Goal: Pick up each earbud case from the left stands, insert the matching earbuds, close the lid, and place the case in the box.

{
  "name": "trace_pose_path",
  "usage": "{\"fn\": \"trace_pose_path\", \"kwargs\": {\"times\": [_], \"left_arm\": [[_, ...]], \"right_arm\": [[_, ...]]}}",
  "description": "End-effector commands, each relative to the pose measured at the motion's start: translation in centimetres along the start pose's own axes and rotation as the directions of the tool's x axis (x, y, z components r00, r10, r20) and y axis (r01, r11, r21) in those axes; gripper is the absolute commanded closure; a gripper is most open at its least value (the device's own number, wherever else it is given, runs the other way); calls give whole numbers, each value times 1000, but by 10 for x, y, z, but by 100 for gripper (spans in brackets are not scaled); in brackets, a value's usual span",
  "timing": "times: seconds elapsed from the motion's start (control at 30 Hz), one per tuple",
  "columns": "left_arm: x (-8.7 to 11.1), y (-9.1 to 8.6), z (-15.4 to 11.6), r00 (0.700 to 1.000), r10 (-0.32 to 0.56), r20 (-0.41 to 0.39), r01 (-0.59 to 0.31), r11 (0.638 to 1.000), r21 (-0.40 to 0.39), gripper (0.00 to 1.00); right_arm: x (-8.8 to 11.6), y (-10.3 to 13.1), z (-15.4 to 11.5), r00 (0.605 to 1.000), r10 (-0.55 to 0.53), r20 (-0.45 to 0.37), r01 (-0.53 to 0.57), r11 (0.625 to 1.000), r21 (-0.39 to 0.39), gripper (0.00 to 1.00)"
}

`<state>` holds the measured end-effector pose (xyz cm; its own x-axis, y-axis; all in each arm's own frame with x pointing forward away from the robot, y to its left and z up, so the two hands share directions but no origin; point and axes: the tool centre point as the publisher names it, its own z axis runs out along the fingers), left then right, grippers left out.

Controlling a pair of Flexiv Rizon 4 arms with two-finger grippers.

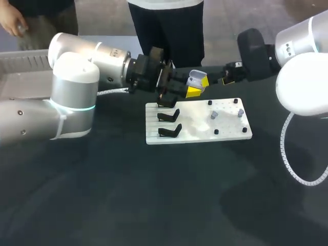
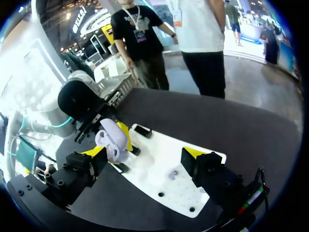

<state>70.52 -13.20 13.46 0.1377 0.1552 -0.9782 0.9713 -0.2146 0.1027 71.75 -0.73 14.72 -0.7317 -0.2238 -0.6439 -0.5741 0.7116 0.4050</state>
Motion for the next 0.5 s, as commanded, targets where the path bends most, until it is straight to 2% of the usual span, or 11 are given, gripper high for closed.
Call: {"fn": "trace_pose_path", "kwargs": {"times": [0.03,0.13,0.37,0.5], "left_arm": [[-2,-8,-3,1000,4,7,-4,1000,-13,100],[1,-7,-10,999,-15,51,18,998,-55,100],[-4,-11,-21,985,-4,175,33,986,-161,100],[-10,-13,-25,981,-5,196,42,981,-188,100]], "right_arm": [[-2,-2,-2,1000,-6,6,6,1000,-13,0],[-1,-2,-7,1000,-15,3,15,1000,27,0],[10,-15,-29,1000,-1,-27,6,983,181,0],[21,-25,-39,998,22,-65,-4,965,263,0]]}}
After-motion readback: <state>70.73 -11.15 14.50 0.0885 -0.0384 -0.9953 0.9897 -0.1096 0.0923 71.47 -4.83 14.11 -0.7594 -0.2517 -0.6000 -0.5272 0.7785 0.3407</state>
